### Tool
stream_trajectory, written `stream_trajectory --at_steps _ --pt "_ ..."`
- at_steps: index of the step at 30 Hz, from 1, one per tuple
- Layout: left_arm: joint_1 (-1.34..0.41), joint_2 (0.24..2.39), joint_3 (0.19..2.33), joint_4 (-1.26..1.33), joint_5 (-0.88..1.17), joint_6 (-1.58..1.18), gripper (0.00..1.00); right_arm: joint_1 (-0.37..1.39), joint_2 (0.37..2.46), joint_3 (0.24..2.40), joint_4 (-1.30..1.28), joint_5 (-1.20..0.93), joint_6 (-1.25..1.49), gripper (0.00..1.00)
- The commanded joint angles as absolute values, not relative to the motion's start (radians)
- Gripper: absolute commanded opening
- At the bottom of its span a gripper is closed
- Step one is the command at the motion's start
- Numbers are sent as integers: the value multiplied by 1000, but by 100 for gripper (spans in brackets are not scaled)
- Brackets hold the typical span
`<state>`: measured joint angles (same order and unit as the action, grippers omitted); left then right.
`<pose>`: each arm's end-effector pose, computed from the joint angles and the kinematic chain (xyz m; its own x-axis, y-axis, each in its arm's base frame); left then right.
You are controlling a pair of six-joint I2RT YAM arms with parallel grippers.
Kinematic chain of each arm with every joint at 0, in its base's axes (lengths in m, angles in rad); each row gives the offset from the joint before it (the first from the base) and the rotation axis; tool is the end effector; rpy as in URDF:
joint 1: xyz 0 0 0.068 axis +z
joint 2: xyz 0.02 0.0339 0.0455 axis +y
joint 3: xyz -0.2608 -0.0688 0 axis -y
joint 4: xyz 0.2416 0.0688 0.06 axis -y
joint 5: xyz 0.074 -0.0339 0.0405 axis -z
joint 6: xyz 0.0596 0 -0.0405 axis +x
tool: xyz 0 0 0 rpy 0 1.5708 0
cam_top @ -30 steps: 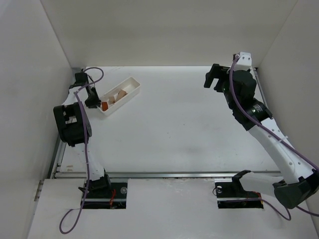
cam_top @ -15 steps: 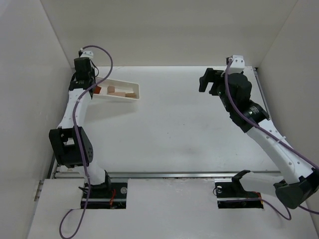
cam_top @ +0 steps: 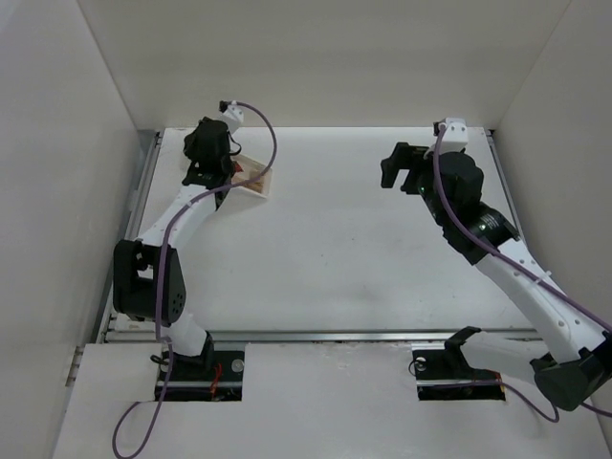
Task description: Build the wood block tower
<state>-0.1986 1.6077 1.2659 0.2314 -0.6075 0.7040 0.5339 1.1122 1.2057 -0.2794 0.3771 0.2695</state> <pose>0.3984 -0.0455 0.3361 -0.3375 0.6100 -0.7169 -0.2306 0.6848 0.6913 0.2407 0.1168 0.4057 -0.1964 0.1715 -0.9654 -0.1134 0.9740 0.1961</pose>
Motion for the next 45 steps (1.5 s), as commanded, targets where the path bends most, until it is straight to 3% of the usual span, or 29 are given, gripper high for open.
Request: stream_trajectory --at_steps 1,6,17,36,45 --pt "-271 1534 1217 639 -759 1049 0 545 1068 1190 -241 387 288 100" --pt "-368 1534 1118 897 -759 1352 0 545 1039 1171 -259 405 298 100" --pt "-561 1598 948 1278 -739 1722 0 545 968 1134 -279 436 316 100" --pt "-871 1704 871 1166 -959 1647 0 545 911 1088 -298 454 334 100" --pt "-868 1742 942 1068 -1012 1572 0 545 893 1088 -317 463 344 100"
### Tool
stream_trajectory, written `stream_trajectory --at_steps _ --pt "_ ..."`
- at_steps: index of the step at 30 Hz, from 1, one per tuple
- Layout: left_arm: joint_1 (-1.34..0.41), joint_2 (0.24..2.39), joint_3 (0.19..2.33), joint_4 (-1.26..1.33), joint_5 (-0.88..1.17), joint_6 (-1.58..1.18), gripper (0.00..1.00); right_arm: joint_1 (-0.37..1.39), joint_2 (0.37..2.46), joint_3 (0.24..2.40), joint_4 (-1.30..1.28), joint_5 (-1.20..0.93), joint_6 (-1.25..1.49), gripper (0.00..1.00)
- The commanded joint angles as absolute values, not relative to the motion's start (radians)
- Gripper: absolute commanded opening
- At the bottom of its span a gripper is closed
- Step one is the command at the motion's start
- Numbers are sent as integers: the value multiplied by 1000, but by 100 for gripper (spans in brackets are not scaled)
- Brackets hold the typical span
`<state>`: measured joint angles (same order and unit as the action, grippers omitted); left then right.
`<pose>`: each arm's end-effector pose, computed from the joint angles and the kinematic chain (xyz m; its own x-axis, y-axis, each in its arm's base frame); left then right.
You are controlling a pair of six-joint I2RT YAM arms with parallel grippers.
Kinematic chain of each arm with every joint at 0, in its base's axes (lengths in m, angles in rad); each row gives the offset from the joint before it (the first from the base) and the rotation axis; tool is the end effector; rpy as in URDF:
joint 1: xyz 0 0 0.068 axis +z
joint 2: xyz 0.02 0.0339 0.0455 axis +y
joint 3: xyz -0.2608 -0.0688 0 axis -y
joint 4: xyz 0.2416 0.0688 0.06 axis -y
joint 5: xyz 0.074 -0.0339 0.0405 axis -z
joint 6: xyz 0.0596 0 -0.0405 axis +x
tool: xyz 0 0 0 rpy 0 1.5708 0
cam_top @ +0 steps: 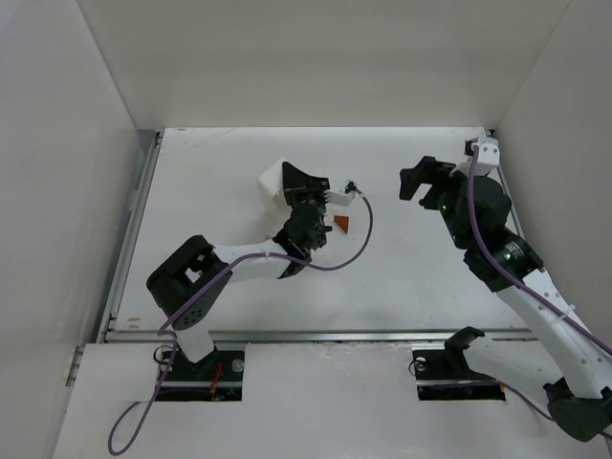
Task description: Build the wood block tower
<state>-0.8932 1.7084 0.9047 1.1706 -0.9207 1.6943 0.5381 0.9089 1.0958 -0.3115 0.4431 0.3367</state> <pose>0.2685 -0.2580 0.2790 -0.0220 0.9855 -0.1684 -0.2239 0.1593 0.9615 0.1958 0.0871 0.4072 -0.1330 0.2682 -0.9541 -0.0570 0.9590 0.2775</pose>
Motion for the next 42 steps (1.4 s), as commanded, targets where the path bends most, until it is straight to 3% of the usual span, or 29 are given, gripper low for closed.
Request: stream_trajectory --at_steps 1,5,8,10,16,27,33,42 --pt "-842 1753 992 1007 -1022 1531 0 545 893 1088 -318 463 353 100" --pt "-770 1753 1141 788 -1035 1358 0 545 905 1088 -337 442 362 100" --pt "-710 1753 1359 328 -996 986 0 545 933 1088 -364 391 362 100" --pt "-623 1796 1477 6 -899 809 0 545 942 1088 -364 350 376 100" --pt "-347 1888 1716 -418 -540 431 0 535 997 1088 -316 165 387 100" --pt "110 1996 1689 -575 73 92 0 535 1094 1055 -244 -38 377 100" --pt "130 1996 1562 -492 66 29 0 554 1204 1064 -258 -48 368 100" --pt "179 2065 1532 -503 66 -32 0 761 1480 1271 -422 18 193 100"
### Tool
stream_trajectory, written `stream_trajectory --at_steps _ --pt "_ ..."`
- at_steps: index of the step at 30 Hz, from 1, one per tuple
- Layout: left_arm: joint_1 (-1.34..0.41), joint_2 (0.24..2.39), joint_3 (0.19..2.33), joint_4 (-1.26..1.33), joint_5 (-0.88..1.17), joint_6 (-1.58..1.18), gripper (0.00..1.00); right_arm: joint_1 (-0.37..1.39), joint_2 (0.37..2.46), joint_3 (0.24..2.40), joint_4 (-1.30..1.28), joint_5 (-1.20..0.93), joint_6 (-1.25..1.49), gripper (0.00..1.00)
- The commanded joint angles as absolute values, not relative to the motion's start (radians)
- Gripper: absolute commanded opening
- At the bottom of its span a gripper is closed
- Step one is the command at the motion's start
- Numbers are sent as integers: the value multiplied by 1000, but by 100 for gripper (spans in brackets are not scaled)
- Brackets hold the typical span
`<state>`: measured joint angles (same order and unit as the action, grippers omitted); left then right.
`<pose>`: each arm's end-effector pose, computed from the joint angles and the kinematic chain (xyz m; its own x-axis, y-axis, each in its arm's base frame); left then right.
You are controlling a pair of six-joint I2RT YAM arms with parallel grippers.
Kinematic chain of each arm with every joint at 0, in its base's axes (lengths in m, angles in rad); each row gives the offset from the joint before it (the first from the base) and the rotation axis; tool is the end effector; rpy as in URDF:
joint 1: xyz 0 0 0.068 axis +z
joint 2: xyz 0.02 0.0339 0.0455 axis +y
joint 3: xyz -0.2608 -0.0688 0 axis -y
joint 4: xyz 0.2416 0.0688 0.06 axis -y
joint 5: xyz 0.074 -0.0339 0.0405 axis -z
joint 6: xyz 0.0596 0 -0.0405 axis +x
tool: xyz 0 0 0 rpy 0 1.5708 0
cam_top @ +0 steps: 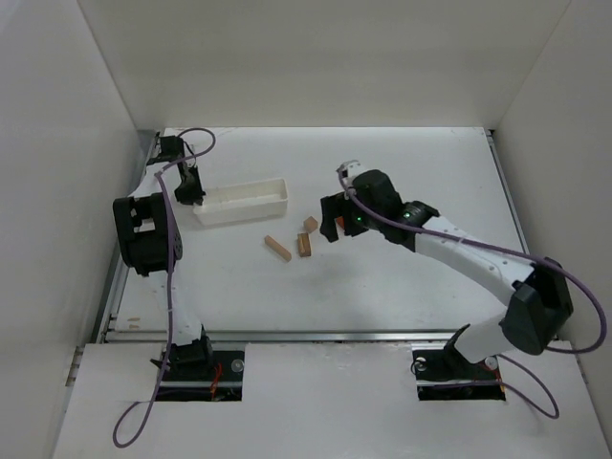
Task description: Build the wood block tower
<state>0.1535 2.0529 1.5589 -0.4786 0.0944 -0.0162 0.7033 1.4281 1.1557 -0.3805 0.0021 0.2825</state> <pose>0.4527 0.0643 0.1727 -0.8149 -0.1424 -0.5618 -0.1130 0.9898 -0.0870 0.2578 0.2184 0.2833 -0.6249 -0.1644 -0.7632 -0.4907 0.8430 0.2202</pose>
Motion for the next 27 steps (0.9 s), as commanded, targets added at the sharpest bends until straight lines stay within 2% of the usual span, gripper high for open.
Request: stream_trajectory --at_steps 1,3,5,7,9,10,12,14,15,19,24,27 --pt "179 2065 1522 -503 66 -32 0 778 1549 1299 -437 18 161 100" --pt "189 2054 1513 -503 66 -32 4 839 1615 1382 -472 58 147 100" --pt "189 2054 1513 -503 87 -32 13 876 1708 1431 -485 83 115 98" --pt "189 2054 1513 -503 100 -32 18 919 1764 1506 -500 97 103 94" --pt "189 2042 1502 -512 109 -23 36 951 1828 1560 -500 97 91 86" --pt "189 2042 1502 -512 109 -23 45 960 1845 1572 -500 97 91 86" --pt "189 2011 1493 -512 109 -23 63 969 1905 1603 -500 97 80 76" --pt "189 1990 1493 -512 109 -23 67 1002 1953 1650 -500 97 80 68" --pt "198 1977 1493 -512 100 -23 67 1002 1995 1664 -500 97 80 61" --pt "198 1896 1483 -512 91 -23 68 1011 2081 1729 -512 158 101 48" --pt "198 1770 1462 -503 104 18 68 1011 2155 1784 -523 250 101 48" --pt "198 1703 1437 -503 117 44 69 1011 2177 1793 -523 235 101 45"
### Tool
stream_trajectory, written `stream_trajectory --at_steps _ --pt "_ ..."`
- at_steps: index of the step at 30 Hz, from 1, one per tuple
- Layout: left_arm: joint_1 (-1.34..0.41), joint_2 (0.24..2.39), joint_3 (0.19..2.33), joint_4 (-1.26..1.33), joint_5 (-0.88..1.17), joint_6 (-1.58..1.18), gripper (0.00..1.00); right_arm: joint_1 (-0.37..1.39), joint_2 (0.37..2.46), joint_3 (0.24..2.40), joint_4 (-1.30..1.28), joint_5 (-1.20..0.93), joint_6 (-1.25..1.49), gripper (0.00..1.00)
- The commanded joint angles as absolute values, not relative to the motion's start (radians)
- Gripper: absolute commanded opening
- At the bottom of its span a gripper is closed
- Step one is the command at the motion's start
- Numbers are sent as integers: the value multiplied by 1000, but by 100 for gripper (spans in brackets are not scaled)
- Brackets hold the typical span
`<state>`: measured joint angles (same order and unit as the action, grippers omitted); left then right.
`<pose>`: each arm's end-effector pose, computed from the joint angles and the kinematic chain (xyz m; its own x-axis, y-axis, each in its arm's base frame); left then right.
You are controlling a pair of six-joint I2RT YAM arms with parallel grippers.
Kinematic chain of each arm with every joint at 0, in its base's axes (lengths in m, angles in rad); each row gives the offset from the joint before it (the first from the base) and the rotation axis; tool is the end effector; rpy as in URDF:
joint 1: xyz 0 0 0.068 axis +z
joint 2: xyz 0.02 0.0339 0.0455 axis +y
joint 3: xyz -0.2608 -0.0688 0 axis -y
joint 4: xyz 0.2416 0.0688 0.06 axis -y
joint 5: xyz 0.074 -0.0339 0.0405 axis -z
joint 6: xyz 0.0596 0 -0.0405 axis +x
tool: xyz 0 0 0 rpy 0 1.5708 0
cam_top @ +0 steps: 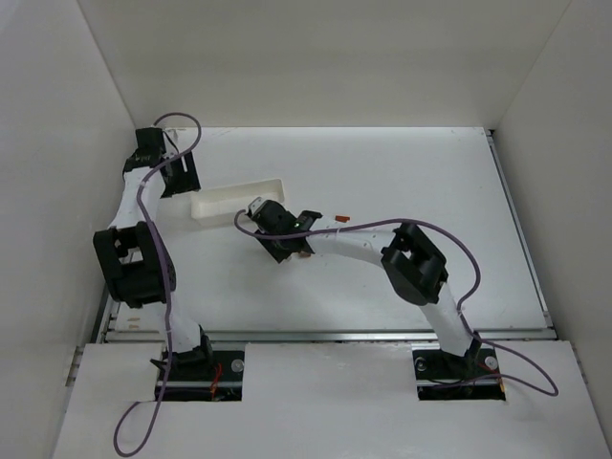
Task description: Build the wood block tower
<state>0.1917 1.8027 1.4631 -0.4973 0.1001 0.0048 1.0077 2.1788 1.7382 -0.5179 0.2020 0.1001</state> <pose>0.4105 0.0736 0.2444 -0.7296 -0.1367 -0.6701 -0.1204 0.9902 -0.0710 0.2712 0.4073 0.1705 -0.5113 -0.6265 -0.5883 -0.7194 0.6865 -0.1059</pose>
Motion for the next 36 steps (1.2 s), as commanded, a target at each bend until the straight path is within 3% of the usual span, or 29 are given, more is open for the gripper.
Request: stream_trajectory --at_steps 1,5,9,13,24,28,36 --pt "198 1688 1437 -503 126 57 69 1011 2177 1802 -523 235 101 42" --pt "198 1612 1390 -503 126 66 69 1011 2187 1802 -523 215 101 18" --pt "198 1589 1379 -503 126 75 69 1034 2162 1802 -523 250 80 0" --pt "198 1536 1370 -492 117 75 69 1068 2091 1734 -522 308 43 0" --pt "198 1471 1361 -492 136 75 70 1088 1775 1347 -561 822 106 0" --pt "187 1460 1351 -492 137 93 70 1077 1814 1237 -623 870 225 0" --pt "166 1451 1342 -492 117 94 70 1057 2019 1302 -719 896 403 0"
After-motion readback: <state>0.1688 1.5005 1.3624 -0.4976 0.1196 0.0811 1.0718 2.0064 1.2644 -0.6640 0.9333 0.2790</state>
